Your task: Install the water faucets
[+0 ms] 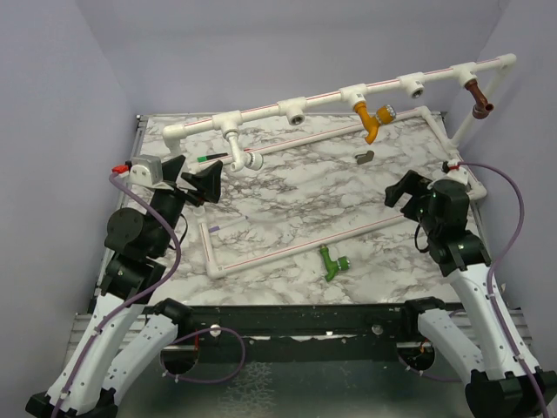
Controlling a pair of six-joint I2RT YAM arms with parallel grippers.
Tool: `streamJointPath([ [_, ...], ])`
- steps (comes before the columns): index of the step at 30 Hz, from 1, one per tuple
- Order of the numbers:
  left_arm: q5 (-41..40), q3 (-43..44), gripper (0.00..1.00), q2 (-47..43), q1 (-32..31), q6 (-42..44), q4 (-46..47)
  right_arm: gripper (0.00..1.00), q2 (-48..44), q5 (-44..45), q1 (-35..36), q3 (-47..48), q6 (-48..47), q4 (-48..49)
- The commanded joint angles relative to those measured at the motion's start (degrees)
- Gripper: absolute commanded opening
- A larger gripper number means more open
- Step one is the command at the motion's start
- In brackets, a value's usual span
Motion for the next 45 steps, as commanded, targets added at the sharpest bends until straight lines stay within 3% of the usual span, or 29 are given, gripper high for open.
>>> streamJointPath([
  [1, 1.8, 0.4, 0.99, -0.3, -0.1, -0.9, -0.5, 1.00, -0.2, -2.0, 0.1, 1.3, 1.2, -4.3],
  [9, 1.7, -0.9, 0.99, -2.7, -0.5, -1.2, -0.6, 1.00, -0.8, -16.4, 0.1, -1.5, -5.0, -0.3],
  [19, 1.6, -0.9, 0.99, -3.9, -1.3, -1.7, -0.6, 0.94, 5.1, -22.3, 2.1, 0.0, -6.3, -3.6],
  [34, 1.0, -0.9, 0.99, -3.9, -1.9, -1.7, -0.6, 0.84, 15.8, -8.6, 24.3, 0.9, -1.6, -8.1],
  [45, 0.8, -0.9, 0.99, -3.5, -2.0, -1.6, -0.6, 0.72, 27.6, -4.2, 32.8, 3.9, -2.5, -6.9],
])
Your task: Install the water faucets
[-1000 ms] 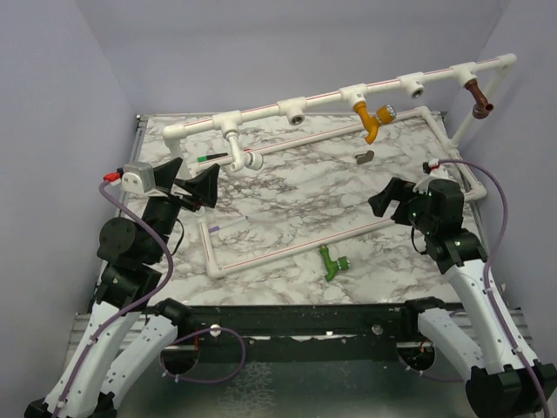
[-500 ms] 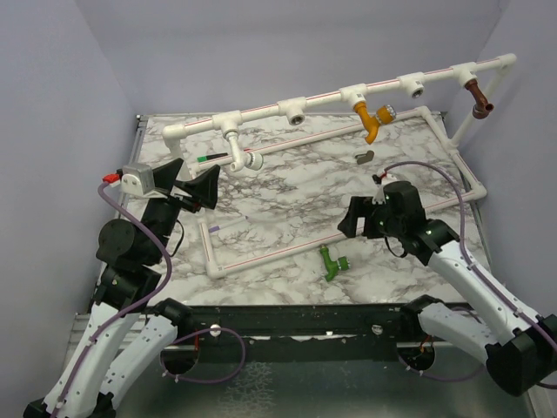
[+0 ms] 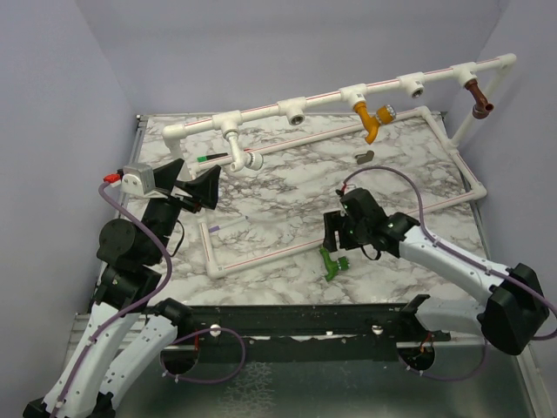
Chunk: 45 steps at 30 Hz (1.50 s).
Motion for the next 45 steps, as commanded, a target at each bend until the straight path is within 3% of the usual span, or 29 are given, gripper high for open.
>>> streamJointPath([
  [1, 0.6, -0.3, 0.99, 0.0, -0.3, -0.4, -0.4, 0.70, 4.9, 3.4, 2.6, 2.9, -0.1, -0.6],
  [29, 0.5, -0.5, 0.99, 0.5, -0.7, -0.4, -0.4, 0.46, 21.4, 7.6, 10.6, 3.9, 0.1, 4.2],
  [36, 0.5, -0.8, 0.99, 0.5, -0.8, -0.4, -1.7, 0.28, 22.3, 9.6, 12.2, 3.4, 0.4, 3.8],
  [41, -0.4, -0.5, 0.99, 1.2, -0.7, -0.5, -3.9, 0.01, 20.8, 9.6, 12.9, 2.4, 0.6, 4.2],
  [45, -0.8, -0.1, 0.99, 1.1, -0.8, -2.6, -8.8, 0.01, 18.2, 9.9, 14.0, 2.0, 0.3, 3.7],
])
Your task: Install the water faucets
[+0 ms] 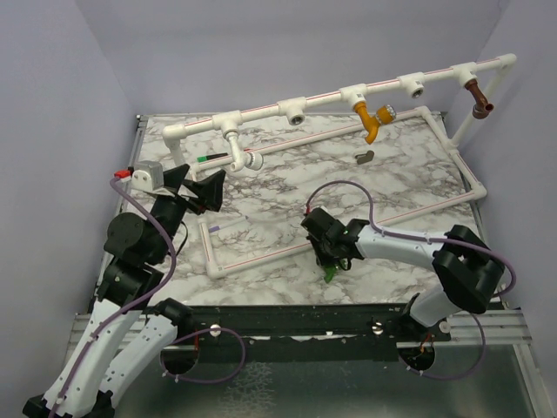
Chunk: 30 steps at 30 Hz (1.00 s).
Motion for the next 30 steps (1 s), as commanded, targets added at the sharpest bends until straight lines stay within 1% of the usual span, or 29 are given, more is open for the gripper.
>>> streamJointPath([
  [1, -0.7, 0.2, 0.99, -0.2, -0.3, -3.1, -7.2, 0.00, -3.7, 1.5, 1.8, -0.9, -0.1, 0.4],
  [9, 1.4, 3.4, 0.99, -1.3, -0.3, -10.2, -18.0, 0.00, -13.2, -2.9, 2.5, -5.6, -4.0, 7.0],
  [13, 3.8, 2.3, 0.99, -1.2, -0.3, -14.9, -20.8, 0.00, -16.7, -5.9, 3.2, -7.2, -7.4, 11.1],
  [18, 12.6, -0.9, 0.99, 0.5, -0.3, -20.2, -23.3, 0.00, -21.6, -11.4, 4.5, -8.9, -12.9, 16.4],
  [24, 20.8, -4.4, 0.99, 1.6, -0.3, -23.0, -25.5, 0.00, -26.8, -19.7, 5.6, -12.1, -19.3, 24.9],
  [27, 25.8, -5.2, 0.99, 3.7, -0.3, -23.9, -26.4, 0.00, -28.1, -22.4, 6.9, -13.3, -22.7, 30.3],
  [30, 30.9, -5.9, 0.99, 6.5, -0.2, -24.5, -27.2, 0.00, -27.4, -24.9, 8.5, -12.4, -27.3, 33.0],
])
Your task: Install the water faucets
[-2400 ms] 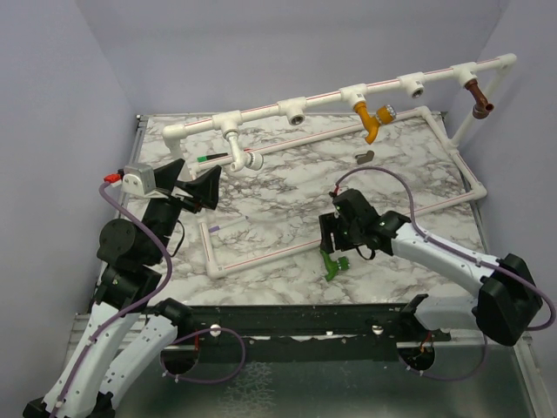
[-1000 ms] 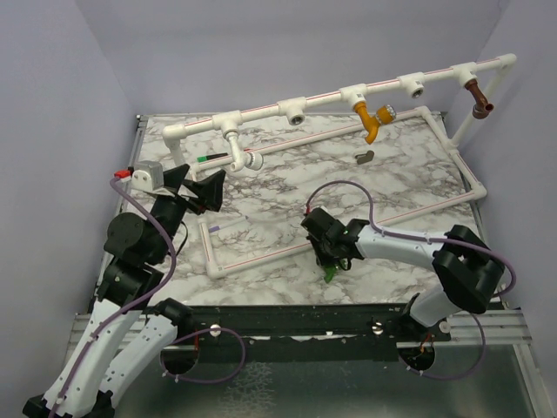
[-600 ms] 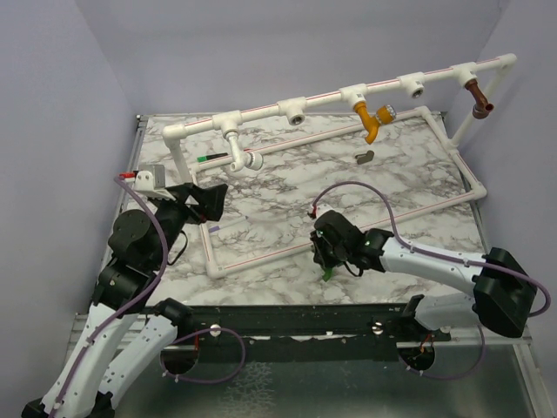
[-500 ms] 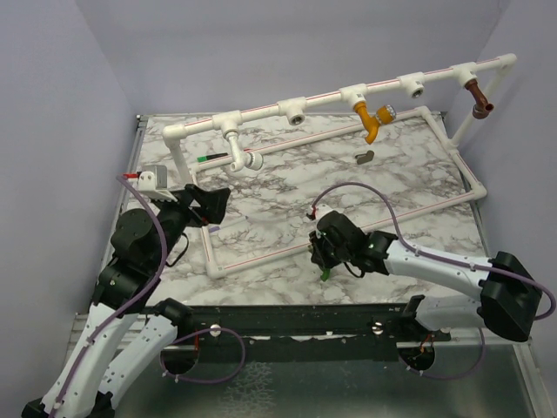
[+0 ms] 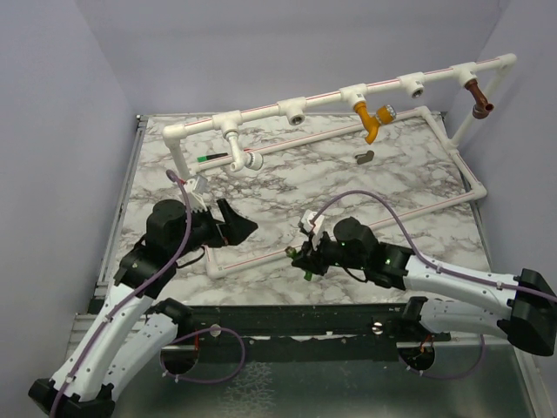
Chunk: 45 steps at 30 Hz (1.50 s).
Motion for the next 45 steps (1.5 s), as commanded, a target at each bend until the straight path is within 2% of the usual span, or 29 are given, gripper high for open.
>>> streamJointPath([
  [1, 12.1, -1.2, 0.99, 3.7, -0.3, -2.4, -2.4, 0.01, 0.0, -7.4, 2.3, 0.4, -9.6, 9.3],
  [8, 22.3, -5.1, 0.99, 5.0, -0.2, -3.5, -2.5, 0.01, 3.2, -14.6, 4.6, 1.8, -20.4, 13.1],
  [14, 27.2, -7.9, 0.98, 3.9, -0.3, -3.9, -2.5, 0.00, 9.3, -15.6, 6.1, 8.4, -25.3, 5.7],
  [19, 30.3, -10.3, 0.87, 3.8, -0.3, -3.8, -2.9, 0.01, 11.5, -15.2, 7.4, 11.2, -27.6, 3.1],
  [30, 31.6, -11.4, 0.72, 3.1, -0.3, -3.3, -4.6, 0.00, 16.5, -12.3, 10.2, 17.2, -29.8, -6.0],
  [39, 33.1, -12.3, 0.56, 3.0, -0.2, -3.2, -4.6, 0.00, 18.8, -9.9, 11.7, 19.3, -29.2, -6.1],
  [45, 33.8, -13.1, 0.50, 2.9, -0.3, -3.2, -4.9, 0.00, 19.7, -8.8, 12.0, 19.9, -28.5, -6.0],
])
